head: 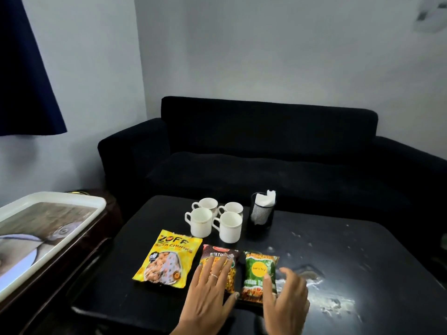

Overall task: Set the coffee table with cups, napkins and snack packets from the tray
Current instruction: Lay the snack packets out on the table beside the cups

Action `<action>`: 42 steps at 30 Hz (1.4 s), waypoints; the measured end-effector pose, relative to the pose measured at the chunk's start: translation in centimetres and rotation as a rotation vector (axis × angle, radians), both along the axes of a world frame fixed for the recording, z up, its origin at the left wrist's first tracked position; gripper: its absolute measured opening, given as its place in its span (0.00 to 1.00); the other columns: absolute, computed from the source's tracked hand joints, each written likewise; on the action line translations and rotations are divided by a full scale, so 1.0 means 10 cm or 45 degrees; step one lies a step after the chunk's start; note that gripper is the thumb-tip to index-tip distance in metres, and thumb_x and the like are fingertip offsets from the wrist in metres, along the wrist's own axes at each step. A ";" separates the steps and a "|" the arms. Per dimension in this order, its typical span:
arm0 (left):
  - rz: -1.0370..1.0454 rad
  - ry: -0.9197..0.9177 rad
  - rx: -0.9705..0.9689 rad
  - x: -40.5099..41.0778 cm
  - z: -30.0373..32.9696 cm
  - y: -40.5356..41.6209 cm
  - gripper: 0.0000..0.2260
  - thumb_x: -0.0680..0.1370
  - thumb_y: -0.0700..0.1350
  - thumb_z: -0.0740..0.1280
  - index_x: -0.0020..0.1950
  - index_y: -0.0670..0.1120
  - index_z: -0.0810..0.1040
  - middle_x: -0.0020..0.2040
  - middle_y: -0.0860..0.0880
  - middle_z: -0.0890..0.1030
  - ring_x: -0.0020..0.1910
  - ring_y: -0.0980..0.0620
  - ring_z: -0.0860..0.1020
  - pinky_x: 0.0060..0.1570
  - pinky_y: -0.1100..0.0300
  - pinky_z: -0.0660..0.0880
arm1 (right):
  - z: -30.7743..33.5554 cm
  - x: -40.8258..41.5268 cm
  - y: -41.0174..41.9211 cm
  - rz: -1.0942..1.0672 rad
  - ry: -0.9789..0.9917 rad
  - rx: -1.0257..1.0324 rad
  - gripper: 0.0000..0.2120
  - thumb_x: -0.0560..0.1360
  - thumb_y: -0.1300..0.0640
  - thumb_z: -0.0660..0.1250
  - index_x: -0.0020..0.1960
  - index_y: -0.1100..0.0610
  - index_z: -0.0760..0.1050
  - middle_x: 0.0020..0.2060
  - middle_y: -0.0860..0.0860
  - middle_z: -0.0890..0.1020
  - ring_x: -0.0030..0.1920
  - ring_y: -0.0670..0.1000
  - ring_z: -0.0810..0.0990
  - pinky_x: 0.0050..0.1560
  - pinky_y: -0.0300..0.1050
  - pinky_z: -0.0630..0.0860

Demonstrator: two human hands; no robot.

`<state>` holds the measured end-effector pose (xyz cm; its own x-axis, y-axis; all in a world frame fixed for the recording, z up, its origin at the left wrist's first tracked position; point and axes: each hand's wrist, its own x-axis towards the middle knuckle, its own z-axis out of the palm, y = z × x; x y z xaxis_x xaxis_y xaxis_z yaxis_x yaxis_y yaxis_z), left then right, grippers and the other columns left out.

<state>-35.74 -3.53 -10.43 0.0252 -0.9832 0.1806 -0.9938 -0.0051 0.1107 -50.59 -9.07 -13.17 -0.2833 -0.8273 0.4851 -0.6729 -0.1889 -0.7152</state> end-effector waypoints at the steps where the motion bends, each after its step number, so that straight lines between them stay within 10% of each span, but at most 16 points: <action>1: 0.002 0.006 -0.036 -0.02 0.01 -0.03 0.28 0.76 0.63 0.49 0.63 0.51 0.79 0.64 0.52 0.79 0.73 0.52 0.63 0.68 0.58 0.46 | 0.02 0.01 0.02 0.013 0.081 -0.047 0.22 0.66 0.43 0.61 0.49 0.59 0.78 0.45 0.58 0.79 0.45 0.63 0.80 0.44 0.57 0.74; 6: 0.077 0.029 -0.206 0.03 -0.11 -0.22 0.33 0.80 0.61 0.39 0.65 0.48 0.77 0.65 0.50 0.77 0.76 0.55 0.36 0.69 0.58 0.48 | 0.01 0.07 0.02 0.187 0.513 -0.221 0.24 0.60 0.43 0.60 0.47 0.56 0.81 0.46 0.54 0.82 0.50 0.54 0.76 0.44 0.54 0.75; 14: 0.069 0.064 -0.136 0.07 -0.31 -0.29 0.32 0.79 0.63 0.41 0.69 0.50 0.73 0.70 0.52 0.72 0.76 0.57 0.40 0.69 0.56 0.50 | -0.05 0.08 -0.03 0.329 0.698 -0.112 0.23 0.69 0.44 0.57 0.51 0.56 0.82 0.54 0.55 0.83 0.56 0.56 0.79 0.56 0.53 0.74; 21: 0.076 0.024 -0.132 0.07 -0.28 -0.28 0.26 0.77 0.62 0.52 0.70 0.51 0.73 0.69 0.53 0.73 0.69 0.50 0.71 0.68 0.54 0.54 | -0.02 0.14 -0.07 0.404 0.745 0.037 0.25 0.69 0.46 0.57 0.56 0.58 0.80 0.58 0.56 0.80 0.59 0.58 0.79 0.59 0.56 0.74; 42: 0.101 0.138 -0.218 0.06 -0.28 -0.29 0.26 0.79 0.57 0.49 0.74 0.49 0.66 0.74 0.52 0.67 0.74 0.49 0.63 0.73 0.53 0.49 | -0.02 0.21 -0.09 0.356 0.793 0.002 0.23 0.76 0.52 0.54 0.62 0.63 0.76 0.62 0.59 0.78 0.66 0.59 0.74 0.68 0.53 0.61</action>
<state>-35.11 -6.39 -13.27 0.1299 -0.9324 0.3372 -0.9733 -0.0549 0.2230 -48.44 -9.96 -13.39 0.2729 -0.8298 0.4868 -0.8852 -0.4147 -0.2107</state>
